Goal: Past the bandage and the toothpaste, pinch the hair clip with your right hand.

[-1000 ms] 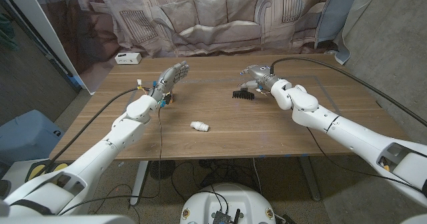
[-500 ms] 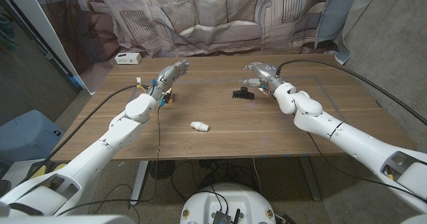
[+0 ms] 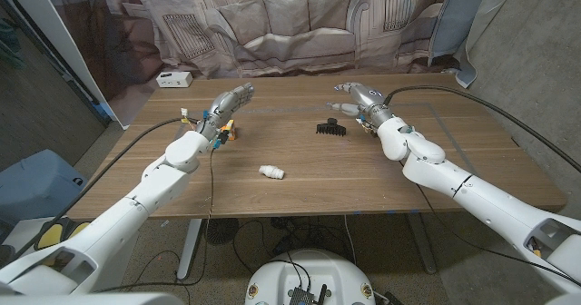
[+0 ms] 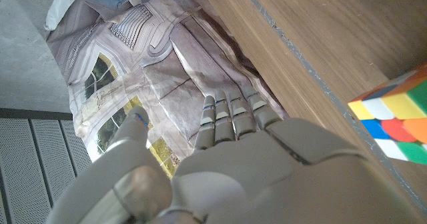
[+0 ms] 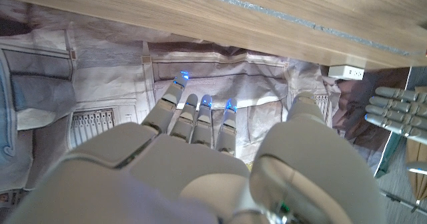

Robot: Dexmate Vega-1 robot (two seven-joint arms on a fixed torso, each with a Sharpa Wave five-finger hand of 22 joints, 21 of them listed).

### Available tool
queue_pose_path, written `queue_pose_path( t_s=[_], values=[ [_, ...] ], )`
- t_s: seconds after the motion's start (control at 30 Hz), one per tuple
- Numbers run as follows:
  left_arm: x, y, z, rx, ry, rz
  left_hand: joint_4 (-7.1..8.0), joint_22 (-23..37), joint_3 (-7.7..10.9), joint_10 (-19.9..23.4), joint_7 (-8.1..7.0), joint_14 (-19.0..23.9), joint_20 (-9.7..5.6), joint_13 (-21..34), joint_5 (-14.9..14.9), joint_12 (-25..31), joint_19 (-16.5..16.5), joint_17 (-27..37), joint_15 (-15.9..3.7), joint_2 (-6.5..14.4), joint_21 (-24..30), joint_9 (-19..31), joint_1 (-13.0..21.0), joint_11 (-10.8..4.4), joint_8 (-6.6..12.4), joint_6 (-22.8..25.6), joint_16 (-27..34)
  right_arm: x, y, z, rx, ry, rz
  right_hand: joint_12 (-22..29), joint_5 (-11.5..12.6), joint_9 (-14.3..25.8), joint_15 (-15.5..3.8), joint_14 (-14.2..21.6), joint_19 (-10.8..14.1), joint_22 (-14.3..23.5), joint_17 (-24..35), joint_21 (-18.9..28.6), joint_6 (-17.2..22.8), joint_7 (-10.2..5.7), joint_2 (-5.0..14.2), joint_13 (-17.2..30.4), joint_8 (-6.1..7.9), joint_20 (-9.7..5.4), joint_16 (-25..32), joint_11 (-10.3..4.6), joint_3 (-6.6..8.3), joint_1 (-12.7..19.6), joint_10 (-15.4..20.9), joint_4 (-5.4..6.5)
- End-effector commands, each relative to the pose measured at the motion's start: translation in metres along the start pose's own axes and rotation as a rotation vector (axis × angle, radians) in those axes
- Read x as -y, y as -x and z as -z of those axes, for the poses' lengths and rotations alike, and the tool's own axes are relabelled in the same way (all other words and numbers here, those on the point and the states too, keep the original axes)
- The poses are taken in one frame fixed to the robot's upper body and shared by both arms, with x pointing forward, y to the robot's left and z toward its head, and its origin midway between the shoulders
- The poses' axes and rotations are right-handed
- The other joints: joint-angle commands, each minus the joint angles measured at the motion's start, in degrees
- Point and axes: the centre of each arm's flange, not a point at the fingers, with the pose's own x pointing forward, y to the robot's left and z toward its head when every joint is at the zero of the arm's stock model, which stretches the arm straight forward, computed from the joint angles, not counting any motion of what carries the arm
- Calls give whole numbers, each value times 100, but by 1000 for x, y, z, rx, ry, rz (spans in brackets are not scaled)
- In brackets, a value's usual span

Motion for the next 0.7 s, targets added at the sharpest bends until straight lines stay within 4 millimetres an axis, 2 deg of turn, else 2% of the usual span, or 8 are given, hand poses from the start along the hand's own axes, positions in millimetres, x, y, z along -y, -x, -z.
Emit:
queue_pose_path(
  t_s=[0.03,0.23,0.33,0.43,0.53,0.7],
  values=[
    [6,8,-2,11,8,-7,18,27,38,-11,-14,11,17,13,8,-23,27,17,-20,-48,20,14,25,-36,-19,-19,0,14,15,8,-3,-126,78,44,-7,-3,-23,58,78,9,0,47,-1,118,1,5,30,-38,48,67,0,-77,111,-3],
    [13,6,2,13,32,-26,16,27,38,-19,-28,5,19,13,6,-29,32,17,-28,-56,19,14,21,-40,-42,-77,-5,19,19,13,-2,-159,110,47,-10,-6,-26,79,87,8,-1,44,-27,115,25,2,22,-32,59,48,4,-101,123,8],
    [16,5,2,6,26,-26,16,27,39,-20,-33,4,20,13,6,-30,34,17,-37,-58,18,14,21,-40,-48,-95,-6,21,22,16,-5,-181,126,46,-14,-8,-23,81,89,7,-9,40,-77,176,26,0,6,-35,58,36,5,-108,127,5],
    [23,2,9,20,57,-68,13,26,43,-24,-59,10,18,13,6,-35,39,17,-42,-62,17,14,21,-40,-93,-226,-7,23,25,22,-16,-207,152,43,-7,-14,-22,84,90,5,-28,31,-114,285,114,-6,4,-34,56,15,74,-27,135,-40],
    [27,0,11,36,61,-90,11,26,45,-29,-67,12,19,13,6,-38,43,17,-57,-65,16,13,22,-51,-105,-280,-7,25,26,29,-18,-229,157,39,-15,-18,-23,83,90,4,-46,24,-158,404,119,-9,-5,-36,50,5,92,2,136,-70],
    [35,-3,8,46,32,-106,6,25,44,-45,-75,4,15,13,4,-46,42,17,-79,-77,13,13,22,-69,-94,-279,-12,27,28,41,-8,-295,156,32,-24,-21,-14,74,46,3,-54,3,-104,433,122,-12,24,-32,45,27,96,-6,129,-77]
  ],
)
